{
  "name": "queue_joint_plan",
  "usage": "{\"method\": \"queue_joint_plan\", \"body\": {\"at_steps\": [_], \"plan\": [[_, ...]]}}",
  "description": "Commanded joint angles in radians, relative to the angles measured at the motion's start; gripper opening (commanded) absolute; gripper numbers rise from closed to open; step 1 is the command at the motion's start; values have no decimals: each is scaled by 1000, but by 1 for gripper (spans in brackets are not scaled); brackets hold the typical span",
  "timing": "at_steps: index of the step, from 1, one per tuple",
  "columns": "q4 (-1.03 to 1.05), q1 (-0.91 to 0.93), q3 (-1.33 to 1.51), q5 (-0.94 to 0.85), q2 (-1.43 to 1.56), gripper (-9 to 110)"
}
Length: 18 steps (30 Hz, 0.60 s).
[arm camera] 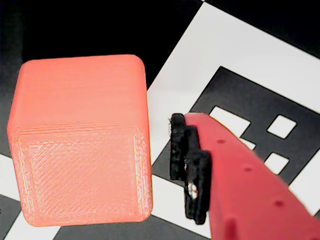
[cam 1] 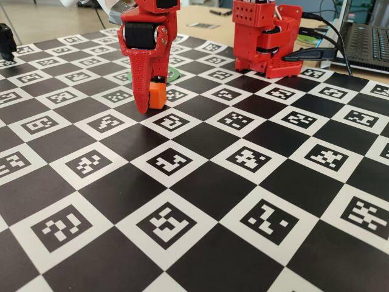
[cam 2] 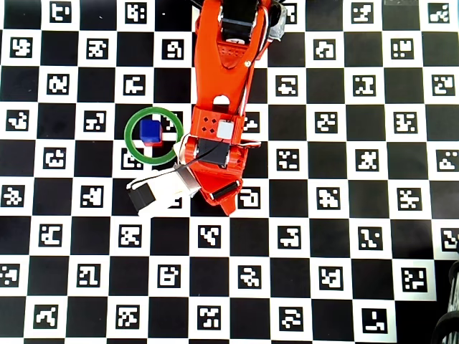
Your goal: Grab the red cube then put it in the green circle then put the blue cube on top and finally the orange cube on top
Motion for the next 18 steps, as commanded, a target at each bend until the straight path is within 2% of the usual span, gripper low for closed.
{"method": "queue_joint_plan", "body": {"at_steps": [1, 8, 18], "plan": [[-14, -6, -9, 15, 54, 14], [89, -14, -86, 44, 75, 11], [431, 55, -451, 92, 112, 10]]}}
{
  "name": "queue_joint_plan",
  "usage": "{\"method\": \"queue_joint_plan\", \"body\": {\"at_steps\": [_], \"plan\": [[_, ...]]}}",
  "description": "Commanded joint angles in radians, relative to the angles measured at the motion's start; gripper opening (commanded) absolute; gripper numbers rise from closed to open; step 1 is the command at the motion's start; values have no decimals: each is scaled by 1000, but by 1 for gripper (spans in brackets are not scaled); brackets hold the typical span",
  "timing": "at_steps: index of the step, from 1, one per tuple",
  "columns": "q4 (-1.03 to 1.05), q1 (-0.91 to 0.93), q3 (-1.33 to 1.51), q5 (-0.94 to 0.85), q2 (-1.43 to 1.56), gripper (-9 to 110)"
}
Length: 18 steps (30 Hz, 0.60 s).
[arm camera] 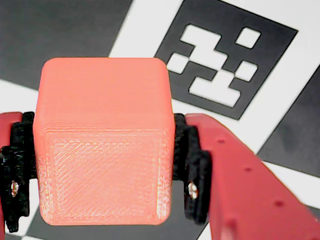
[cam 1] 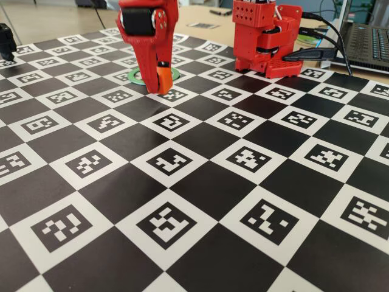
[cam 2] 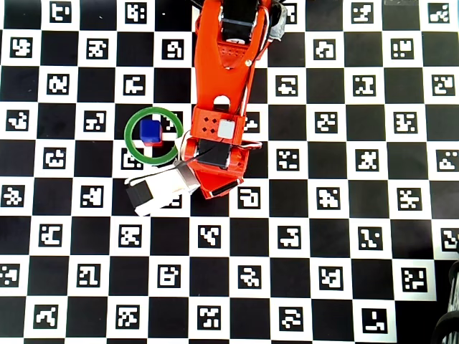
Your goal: Grab the red cube then put it in the green circle then put the blue cube on top and finally the orange cube on top
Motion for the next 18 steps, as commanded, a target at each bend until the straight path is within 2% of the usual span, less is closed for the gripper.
{"method": "queue_joint_plan", "body": {"at_steps": [1, 8, 18], "plan": [[103, 60, -199, 12, 114, 10], [258, 219, -324, -25, 141, 10], [270, 479, -281, -63, 170, 10]]}}
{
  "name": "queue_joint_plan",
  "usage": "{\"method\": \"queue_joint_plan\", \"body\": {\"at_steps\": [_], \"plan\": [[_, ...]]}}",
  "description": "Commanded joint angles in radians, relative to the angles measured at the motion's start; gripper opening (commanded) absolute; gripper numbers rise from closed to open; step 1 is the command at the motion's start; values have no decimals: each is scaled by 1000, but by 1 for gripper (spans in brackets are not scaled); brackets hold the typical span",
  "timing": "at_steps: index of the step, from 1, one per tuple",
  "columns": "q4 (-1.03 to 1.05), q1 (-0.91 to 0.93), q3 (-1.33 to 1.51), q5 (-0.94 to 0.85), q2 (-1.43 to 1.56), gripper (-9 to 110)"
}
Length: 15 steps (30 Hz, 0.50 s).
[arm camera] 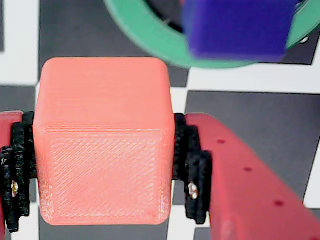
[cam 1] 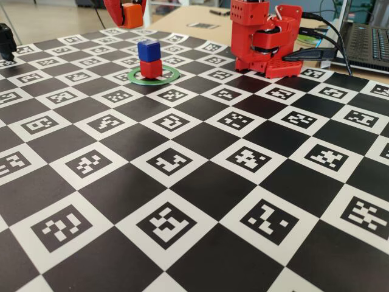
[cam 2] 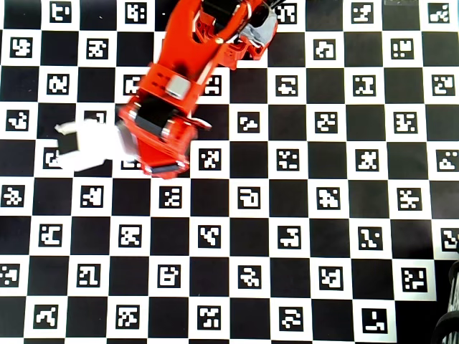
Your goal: Grab the red cube then put it in the green circle then put the blue cube on top and finally the orange cube on top
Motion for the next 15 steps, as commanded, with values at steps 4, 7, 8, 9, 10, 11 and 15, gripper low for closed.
{"method": "queue_joint_plan", "body": {"at_steps": [4, 7, 8, 9, 10, 11, 15], "plan": [[-37, 104, 38, 0, 152, 10], [-71, 115, 110, -3, 189, 10], [-81, 115, 138, -3, 201, 10], [-94, 115, 164, -3, 213, 10], [-104, 114, 189, -3, 225, 10], [-117, 112, 213, -3, 236, 10], [-161, 103, 287, 3, 265, 10]]}}
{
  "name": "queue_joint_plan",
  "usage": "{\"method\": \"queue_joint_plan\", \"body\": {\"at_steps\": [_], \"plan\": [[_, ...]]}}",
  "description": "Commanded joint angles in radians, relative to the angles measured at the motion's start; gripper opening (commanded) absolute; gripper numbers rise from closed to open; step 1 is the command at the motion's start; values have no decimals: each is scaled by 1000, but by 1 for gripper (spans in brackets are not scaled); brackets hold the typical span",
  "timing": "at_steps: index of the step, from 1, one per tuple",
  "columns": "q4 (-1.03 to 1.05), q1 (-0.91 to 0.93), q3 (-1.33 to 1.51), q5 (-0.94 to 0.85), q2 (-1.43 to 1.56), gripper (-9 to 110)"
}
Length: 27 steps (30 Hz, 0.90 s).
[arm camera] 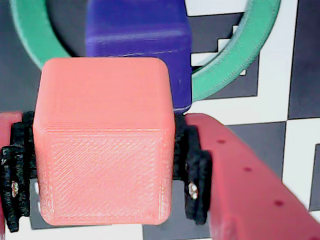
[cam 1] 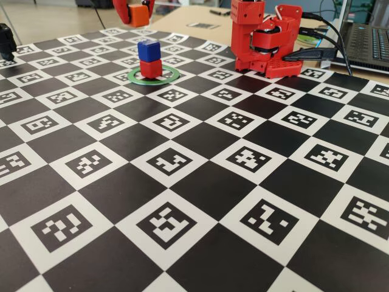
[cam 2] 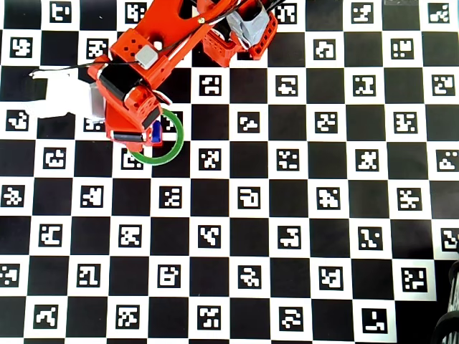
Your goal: Grab the red cube then put it in the green circle then put the blue cube on top and finally the orange cube on top
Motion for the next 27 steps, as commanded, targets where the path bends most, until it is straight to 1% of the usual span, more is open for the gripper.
{"method": "queue_joint_plan", "body": {"at_steps": [1, 13, 24, 27], "plan": [[-37, -3, 17, 2, 100, 10], [-115, 2, 138, -35, 118, 10], [-129, 3, 166, -43, 118, 11], [-115, 3, 167, -54, 123, 31]]}}
